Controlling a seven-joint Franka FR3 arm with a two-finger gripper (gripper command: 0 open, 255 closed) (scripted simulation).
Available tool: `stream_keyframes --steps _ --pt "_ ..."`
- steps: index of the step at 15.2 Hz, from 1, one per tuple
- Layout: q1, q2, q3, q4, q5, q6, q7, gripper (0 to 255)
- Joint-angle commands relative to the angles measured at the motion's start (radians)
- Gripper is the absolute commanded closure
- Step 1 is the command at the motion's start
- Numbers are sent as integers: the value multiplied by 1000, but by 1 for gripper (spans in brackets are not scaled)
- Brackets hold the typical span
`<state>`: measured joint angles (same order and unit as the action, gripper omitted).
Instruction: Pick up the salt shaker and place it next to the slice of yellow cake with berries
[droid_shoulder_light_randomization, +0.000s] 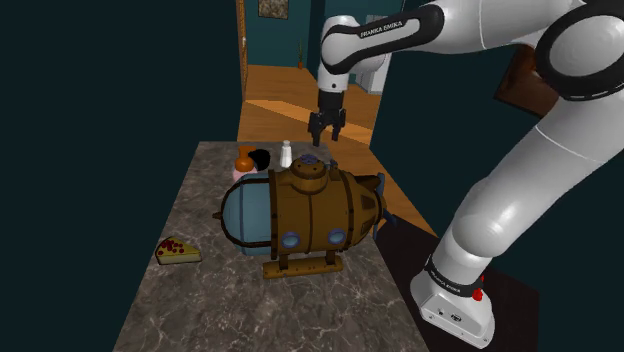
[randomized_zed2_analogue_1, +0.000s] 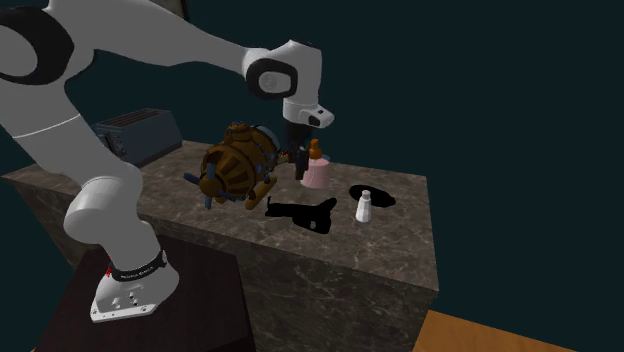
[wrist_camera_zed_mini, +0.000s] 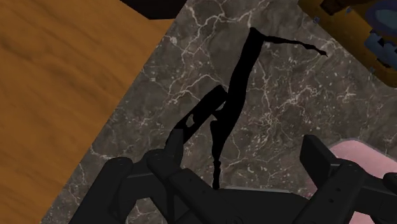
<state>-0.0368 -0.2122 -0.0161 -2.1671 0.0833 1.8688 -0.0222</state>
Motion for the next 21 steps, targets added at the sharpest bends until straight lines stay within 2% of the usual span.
stream_keyframes --steps 1,10,17,21 --pt "-4 77 -5 59 3 26 0 0" --pt "-24 411 -24 367 24 81 4 0" --pt "-49 692 -34 704 45 49 13 0" --pt "-47 703 -32 680 47 84 12 0"
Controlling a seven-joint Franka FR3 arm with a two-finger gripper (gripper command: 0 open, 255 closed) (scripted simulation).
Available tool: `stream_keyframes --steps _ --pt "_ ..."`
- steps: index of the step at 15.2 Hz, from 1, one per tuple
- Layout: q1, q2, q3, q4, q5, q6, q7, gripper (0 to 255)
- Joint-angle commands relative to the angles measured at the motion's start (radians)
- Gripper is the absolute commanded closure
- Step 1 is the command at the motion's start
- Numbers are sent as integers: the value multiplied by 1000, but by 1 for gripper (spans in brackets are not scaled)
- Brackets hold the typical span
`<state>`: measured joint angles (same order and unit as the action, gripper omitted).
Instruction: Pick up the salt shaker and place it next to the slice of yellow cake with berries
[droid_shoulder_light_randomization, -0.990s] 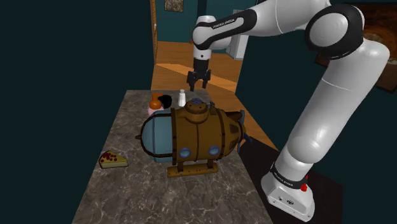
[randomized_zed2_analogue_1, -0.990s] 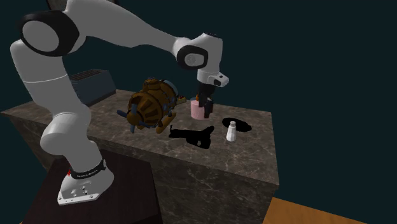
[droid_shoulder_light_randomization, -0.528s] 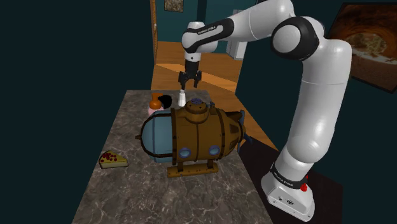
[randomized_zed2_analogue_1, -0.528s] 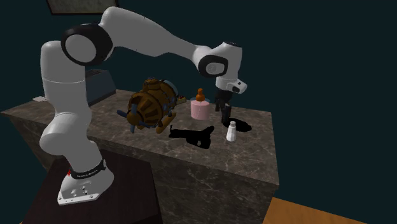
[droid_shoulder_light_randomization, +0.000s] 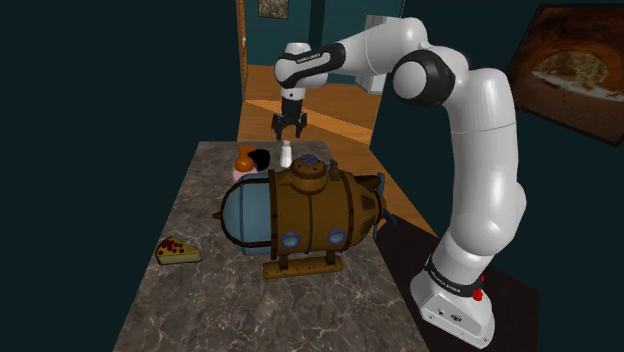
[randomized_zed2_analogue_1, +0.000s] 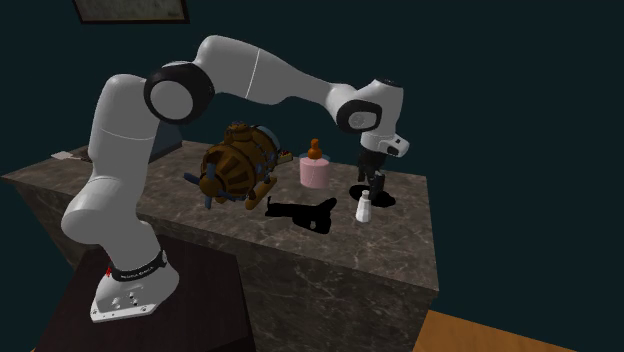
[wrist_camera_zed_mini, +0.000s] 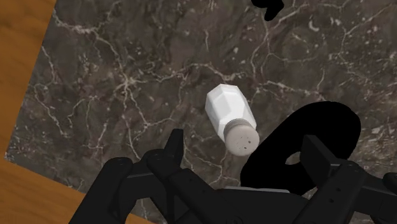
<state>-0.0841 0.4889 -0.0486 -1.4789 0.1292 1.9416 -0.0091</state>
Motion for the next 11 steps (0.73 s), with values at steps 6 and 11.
stream_keyframes --steps 6,11 --pt "3 19 2 -44 3 64 -3 0" --pt "3 19 2 -44 3 64 -3 0"
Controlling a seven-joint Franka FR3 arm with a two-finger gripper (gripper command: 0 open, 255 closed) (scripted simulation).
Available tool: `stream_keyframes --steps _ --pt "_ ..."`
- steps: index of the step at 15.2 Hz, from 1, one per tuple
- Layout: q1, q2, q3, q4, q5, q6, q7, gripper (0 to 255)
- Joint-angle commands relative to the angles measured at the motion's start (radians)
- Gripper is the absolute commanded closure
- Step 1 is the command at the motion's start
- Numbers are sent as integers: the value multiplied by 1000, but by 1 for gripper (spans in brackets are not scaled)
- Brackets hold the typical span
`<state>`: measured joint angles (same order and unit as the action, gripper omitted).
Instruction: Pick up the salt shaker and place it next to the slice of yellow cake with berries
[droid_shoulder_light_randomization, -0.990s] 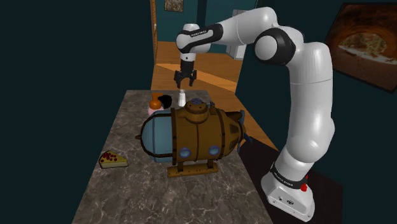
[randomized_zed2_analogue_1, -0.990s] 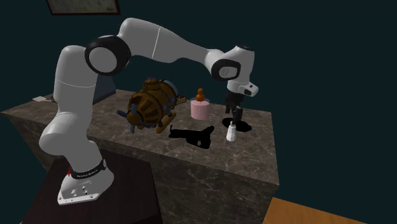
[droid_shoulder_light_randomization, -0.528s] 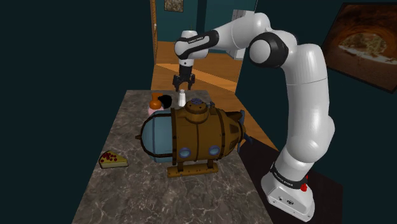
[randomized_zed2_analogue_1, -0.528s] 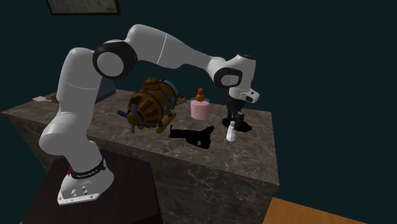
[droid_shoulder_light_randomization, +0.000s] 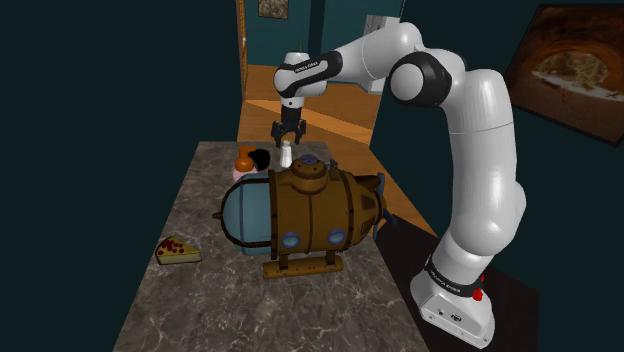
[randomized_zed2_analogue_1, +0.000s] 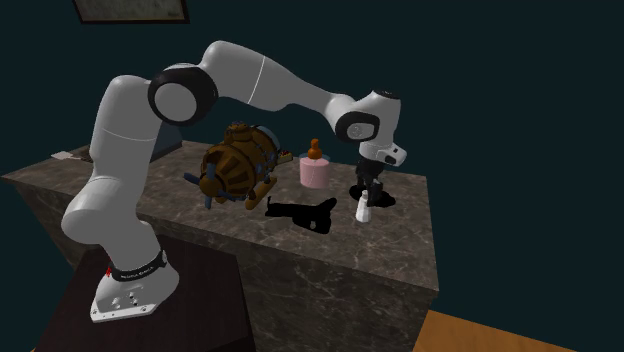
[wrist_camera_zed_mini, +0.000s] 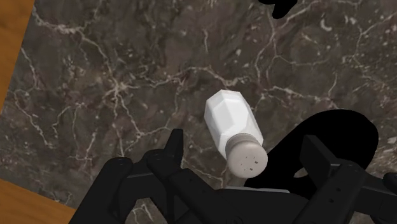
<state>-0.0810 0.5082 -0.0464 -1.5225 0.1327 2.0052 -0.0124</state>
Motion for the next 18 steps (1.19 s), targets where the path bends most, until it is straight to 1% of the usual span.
stream_keyframes --steps 1,2,11,18 --pt "0 0 0 0 0 0 0 0" --pt "0 0 0 0 0 0 0 255" --pt "0 0 0 0 0 0 0 255" --pt "0 -27 -2 53 -5 -80 9 255"
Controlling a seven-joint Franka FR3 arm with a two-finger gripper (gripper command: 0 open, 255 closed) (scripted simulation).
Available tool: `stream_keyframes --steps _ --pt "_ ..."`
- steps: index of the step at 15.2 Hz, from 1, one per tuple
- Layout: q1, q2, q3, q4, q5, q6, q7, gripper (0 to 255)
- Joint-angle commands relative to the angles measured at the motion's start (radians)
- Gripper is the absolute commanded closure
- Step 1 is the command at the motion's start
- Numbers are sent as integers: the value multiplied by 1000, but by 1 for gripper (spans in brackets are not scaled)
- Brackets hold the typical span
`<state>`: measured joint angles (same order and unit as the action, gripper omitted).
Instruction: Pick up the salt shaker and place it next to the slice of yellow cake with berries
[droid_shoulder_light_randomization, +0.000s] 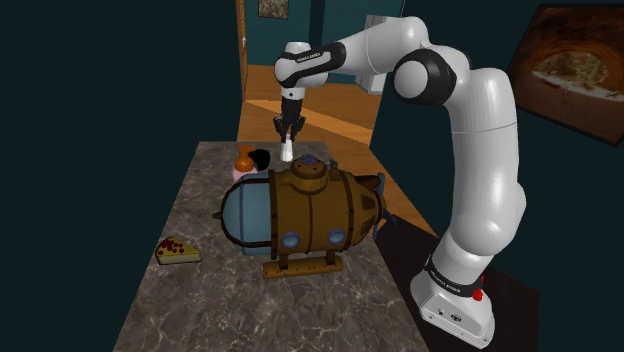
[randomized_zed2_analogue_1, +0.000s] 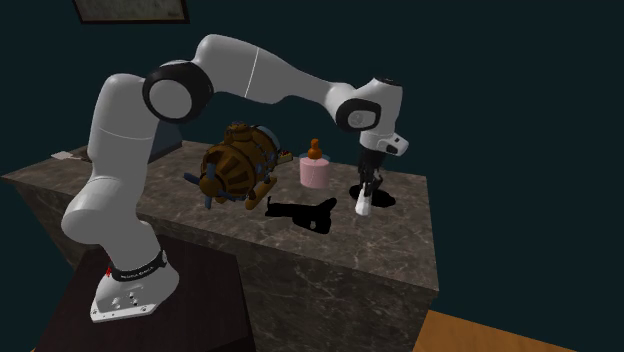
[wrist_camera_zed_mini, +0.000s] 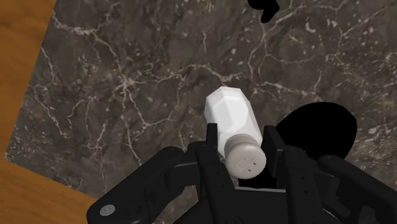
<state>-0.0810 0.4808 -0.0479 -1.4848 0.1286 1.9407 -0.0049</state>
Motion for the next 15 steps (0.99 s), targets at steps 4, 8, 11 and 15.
stream_keyframes --steps 4,8,11,15 --pt "-1 -11 -1 52 -3 -63 6 255" --pt "-2 -19 -2 94 -5 -112 12 255" --pt "-3 -22 -2 129 -6 -151 15 255" --pt "-4 -22 -2 182 -7 -204 20 255"
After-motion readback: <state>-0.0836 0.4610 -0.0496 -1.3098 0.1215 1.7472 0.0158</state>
